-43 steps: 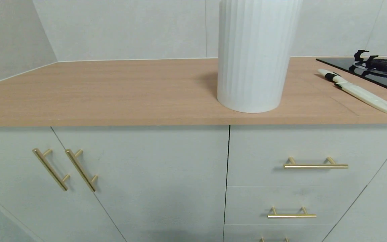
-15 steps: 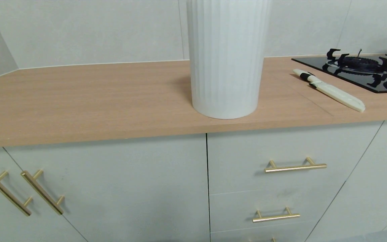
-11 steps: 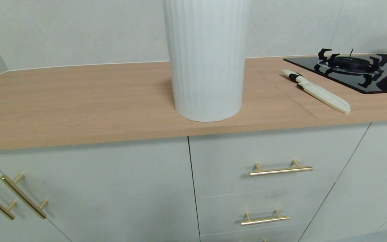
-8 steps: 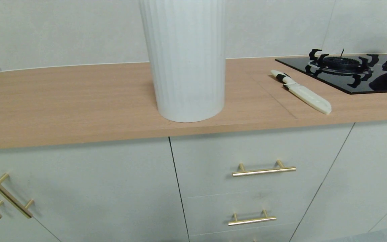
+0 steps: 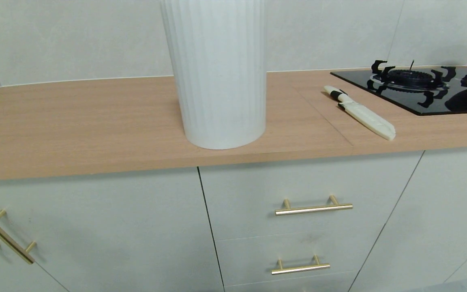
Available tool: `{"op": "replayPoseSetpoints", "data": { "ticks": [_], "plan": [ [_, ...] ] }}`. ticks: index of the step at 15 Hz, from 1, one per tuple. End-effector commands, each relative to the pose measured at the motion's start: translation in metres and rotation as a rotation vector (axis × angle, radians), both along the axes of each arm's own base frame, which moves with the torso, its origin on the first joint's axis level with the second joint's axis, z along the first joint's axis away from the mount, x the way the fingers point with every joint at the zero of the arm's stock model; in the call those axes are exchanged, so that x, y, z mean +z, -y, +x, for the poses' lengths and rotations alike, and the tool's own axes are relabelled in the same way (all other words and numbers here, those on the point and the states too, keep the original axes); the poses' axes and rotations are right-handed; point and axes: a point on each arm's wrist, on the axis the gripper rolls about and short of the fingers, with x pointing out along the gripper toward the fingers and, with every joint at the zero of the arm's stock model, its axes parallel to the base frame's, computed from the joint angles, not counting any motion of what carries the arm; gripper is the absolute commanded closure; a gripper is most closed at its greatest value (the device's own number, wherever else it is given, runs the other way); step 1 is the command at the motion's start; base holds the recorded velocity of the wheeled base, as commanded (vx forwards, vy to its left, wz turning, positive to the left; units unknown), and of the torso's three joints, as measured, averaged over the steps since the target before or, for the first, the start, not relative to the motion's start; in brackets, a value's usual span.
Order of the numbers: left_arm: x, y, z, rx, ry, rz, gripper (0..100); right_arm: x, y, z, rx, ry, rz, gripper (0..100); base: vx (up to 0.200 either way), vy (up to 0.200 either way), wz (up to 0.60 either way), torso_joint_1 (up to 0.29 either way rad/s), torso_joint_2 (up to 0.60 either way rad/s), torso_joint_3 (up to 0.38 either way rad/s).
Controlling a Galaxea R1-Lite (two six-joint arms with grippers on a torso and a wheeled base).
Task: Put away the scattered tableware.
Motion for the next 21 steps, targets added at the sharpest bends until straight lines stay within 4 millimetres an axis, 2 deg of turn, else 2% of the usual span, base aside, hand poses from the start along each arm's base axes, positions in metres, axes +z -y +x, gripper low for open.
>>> {"op": "replayPoseSetpoints", "data": {
  "ticks": [1, 15, 21],
  "plan": [
    [0.0, 0.0, 0.0, 0.0, 0.0, -0.001, 0, 0.0001, 0.0, 0.0001, 0.0, -0.001, 0.0, 0, 0.0, 0.0, 0.0, 0.0, 0.0, 0.0],
    [0.0, 0.0, 0.0, 0.0, 0.0, -0.001, 0, 0.0001, -0.0001, 0.0001, 0.003, 0.0, -0.002, 0, 0.0, 0.0, 0.0, 0.0, 0.0, 0.0],
    [0.0, 0.0, 0.0, 0.0, 0.0, -0.001, 0, 0.0001, 0.0, 0.0001, 0.005, 0.0, -0.002, 0, 0.0, 0.0, 0.0, 0.083, -0.3, -0.254]
  ]
}}
